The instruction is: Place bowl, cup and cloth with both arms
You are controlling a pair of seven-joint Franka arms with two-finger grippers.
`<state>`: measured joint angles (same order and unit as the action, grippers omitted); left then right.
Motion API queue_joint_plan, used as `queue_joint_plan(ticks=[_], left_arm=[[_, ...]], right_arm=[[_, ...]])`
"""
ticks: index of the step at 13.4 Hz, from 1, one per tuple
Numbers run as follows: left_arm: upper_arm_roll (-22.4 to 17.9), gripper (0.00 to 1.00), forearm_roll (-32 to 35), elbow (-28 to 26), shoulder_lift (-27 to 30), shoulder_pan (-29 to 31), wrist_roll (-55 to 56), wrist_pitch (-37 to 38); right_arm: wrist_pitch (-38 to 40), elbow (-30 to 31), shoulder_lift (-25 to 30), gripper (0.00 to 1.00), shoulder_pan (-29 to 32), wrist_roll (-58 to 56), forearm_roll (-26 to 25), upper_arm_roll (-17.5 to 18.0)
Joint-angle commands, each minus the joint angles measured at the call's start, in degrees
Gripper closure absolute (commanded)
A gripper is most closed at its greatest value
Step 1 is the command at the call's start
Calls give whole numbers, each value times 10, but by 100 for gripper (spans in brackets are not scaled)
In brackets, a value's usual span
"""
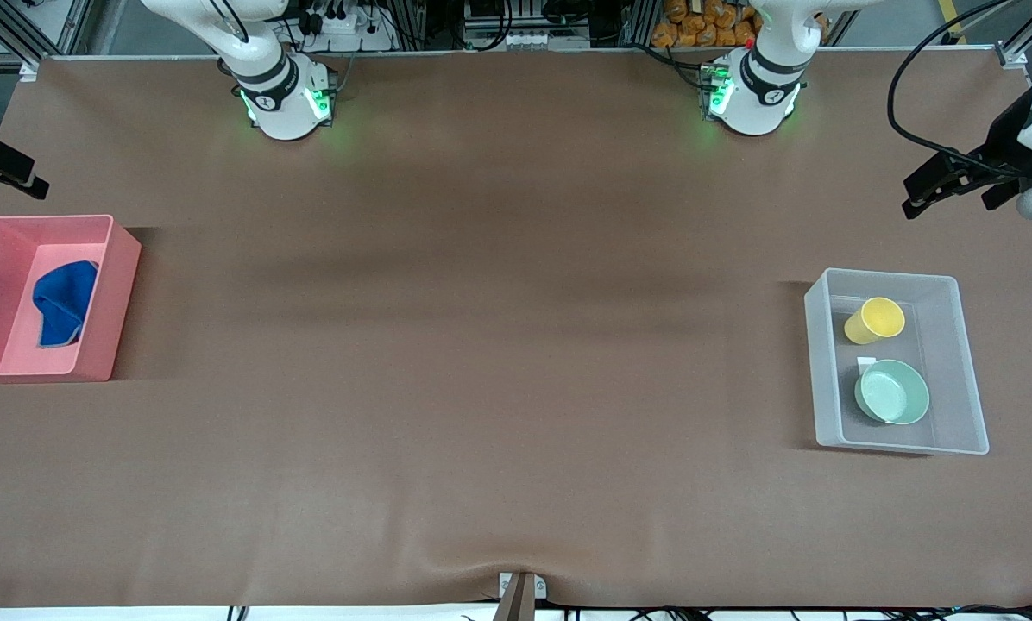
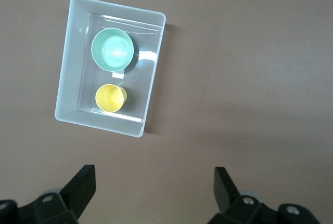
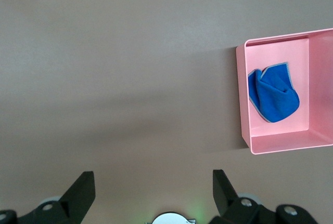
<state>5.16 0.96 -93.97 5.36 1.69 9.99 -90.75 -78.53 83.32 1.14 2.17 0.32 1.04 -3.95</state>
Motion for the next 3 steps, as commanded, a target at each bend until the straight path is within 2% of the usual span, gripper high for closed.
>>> queue_joint_plan(ticks=[1, 3], left_arm=[[-12, 0, -3, 26, -4, -13, 2, 20], [-20, 0, -2, 37, -8, -19, 2, 26]], right_arm=[[-3, 8, 11, 0, 8, -11, -2, 4], [-3, 8, 11, 0, 10, -19, -2, 4]])
